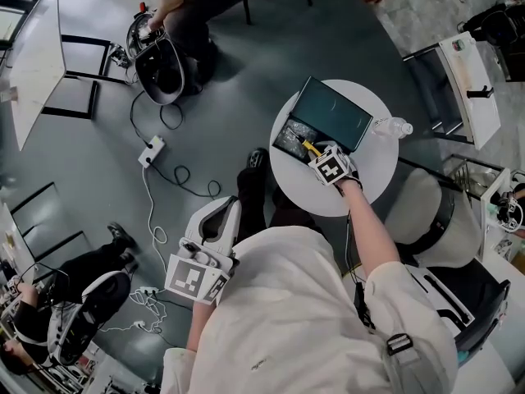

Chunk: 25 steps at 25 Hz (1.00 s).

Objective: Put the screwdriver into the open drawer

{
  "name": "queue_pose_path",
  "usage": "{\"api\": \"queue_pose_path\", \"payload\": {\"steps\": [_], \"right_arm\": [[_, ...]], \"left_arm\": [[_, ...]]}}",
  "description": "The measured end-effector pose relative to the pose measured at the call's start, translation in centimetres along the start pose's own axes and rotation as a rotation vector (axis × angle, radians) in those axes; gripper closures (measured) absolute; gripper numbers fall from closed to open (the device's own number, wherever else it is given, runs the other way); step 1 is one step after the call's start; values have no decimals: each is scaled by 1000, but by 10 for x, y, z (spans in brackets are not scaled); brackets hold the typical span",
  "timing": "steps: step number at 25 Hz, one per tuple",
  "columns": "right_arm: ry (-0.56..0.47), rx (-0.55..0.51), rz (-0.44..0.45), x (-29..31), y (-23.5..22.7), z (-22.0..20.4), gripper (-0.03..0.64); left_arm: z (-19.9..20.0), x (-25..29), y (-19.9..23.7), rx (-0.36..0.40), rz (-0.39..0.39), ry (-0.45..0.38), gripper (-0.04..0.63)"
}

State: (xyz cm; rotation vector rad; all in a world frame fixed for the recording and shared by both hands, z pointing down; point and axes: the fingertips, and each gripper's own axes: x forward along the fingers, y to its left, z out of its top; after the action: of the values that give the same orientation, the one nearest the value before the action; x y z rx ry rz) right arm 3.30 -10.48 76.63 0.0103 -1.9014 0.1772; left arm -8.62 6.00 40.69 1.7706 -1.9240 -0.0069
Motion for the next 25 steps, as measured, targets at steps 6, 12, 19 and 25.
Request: {"api": "queue_pose_path", "payload": {"steps": [6,12,19,25], "right_arm": [[-17,7,-28,-17,4,7,541],[-88,48,-78,-45,5,17,552],[-154,128,-145,-78,8,25,573],[-196,191,-203,-99,15,30,599]], "left_arm": [[-2,-1,2,0,-42,0,584],[5,9,1,29,-131,10,584],[15,31,-2,75,-269,45,584],[18,46,1,107,-378,64,584]]}}
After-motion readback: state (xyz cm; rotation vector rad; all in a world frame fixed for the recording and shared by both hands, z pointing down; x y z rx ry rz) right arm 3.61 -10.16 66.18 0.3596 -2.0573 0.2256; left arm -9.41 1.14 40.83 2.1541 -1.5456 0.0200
